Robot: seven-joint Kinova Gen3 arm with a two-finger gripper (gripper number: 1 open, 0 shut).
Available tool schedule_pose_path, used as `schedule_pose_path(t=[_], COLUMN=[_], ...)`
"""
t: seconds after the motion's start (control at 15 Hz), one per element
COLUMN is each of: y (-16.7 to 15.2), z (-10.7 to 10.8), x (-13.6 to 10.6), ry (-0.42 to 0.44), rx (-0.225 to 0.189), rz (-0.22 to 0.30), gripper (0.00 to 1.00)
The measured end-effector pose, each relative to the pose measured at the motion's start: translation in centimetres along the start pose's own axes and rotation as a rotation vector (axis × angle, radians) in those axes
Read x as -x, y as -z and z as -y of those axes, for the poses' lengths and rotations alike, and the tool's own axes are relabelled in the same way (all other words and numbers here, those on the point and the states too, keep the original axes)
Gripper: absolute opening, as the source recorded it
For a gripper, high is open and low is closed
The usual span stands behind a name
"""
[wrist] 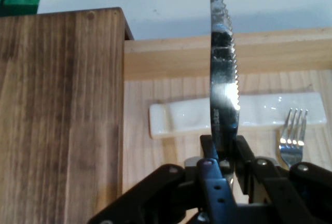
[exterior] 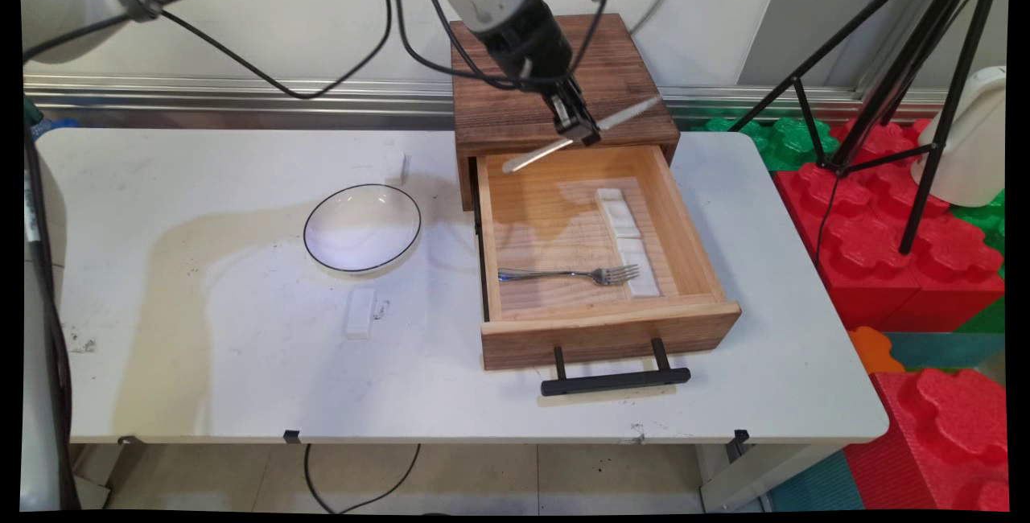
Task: Place the picked object into the drawer
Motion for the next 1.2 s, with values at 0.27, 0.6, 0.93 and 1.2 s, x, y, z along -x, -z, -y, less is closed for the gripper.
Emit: schedule_pose_path(t=[0.27, 0.6, 0.93, 1.2], y=[-2.6, -5.6, -8.2, -10.2], z=[-0.1, -0.1, -0.2, -0.2], x=[0.0, 0.5, 1.4, 2.3], ry=[-0.006, -0.003, 0.002, 0.009], rx=[0.004, 0.007, 0.008, 0.009], rz=[0.005, 0.022, 0.043, 0.061], gripper=[0.00, 0.00, 0.00, 0.00])
